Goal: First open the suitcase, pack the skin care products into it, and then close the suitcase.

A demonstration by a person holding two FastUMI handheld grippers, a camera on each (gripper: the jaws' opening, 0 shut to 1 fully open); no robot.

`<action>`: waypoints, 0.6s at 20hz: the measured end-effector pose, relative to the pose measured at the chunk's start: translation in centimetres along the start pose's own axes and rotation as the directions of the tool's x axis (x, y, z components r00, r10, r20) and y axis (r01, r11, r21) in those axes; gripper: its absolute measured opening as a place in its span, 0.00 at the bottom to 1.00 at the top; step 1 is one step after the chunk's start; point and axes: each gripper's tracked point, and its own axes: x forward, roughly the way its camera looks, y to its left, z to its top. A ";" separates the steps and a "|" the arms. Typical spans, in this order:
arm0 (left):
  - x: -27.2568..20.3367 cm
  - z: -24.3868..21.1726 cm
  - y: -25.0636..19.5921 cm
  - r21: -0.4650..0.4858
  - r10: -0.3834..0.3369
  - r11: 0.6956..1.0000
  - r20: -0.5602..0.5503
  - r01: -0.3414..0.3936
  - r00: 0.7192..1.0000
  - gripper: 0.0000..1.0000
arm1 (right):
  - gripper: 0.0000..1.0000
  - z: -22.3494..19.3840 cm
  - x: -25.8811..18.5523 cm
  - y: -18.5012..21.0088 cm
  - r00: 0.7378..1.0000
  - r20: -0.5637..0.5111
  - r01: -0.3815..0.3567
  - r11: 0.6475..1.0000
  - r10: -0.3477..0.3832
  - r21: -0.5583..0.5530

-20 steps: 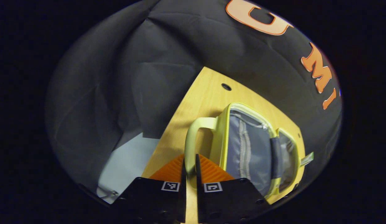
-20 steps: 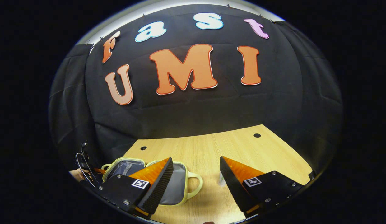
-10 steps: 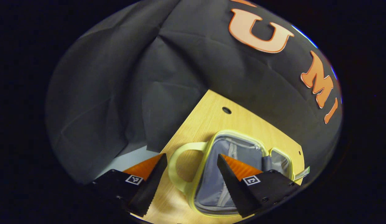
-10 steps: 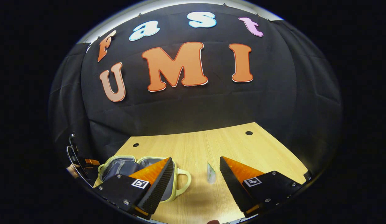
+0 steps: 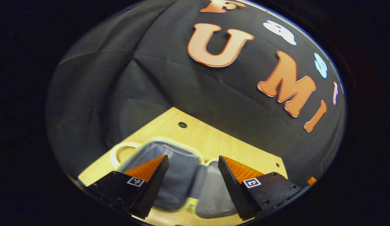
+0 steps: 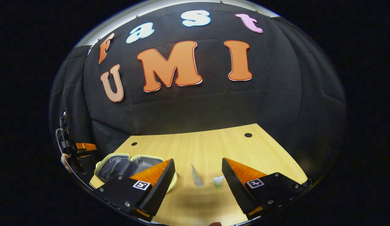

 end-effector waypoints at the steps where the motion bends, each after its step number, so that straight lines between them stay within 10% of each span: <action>1: -0.2 -1.0 -3.0 0.010 -0.024 1.000 -0.003 0.024 1.000 0.97 | 0.95 0.1 0.0 -1.3 1.000 0.000 -0.003 1.000 0.003 0.000; 12: 1.0 -14.8 -31.6 0.348 -0.211 0.912 -0.062 0.220 0.975 0.97 | 0.95 -0.7 -1.4 -14.9 0.999 -0.043 0.034 0.999 -0.033 0.016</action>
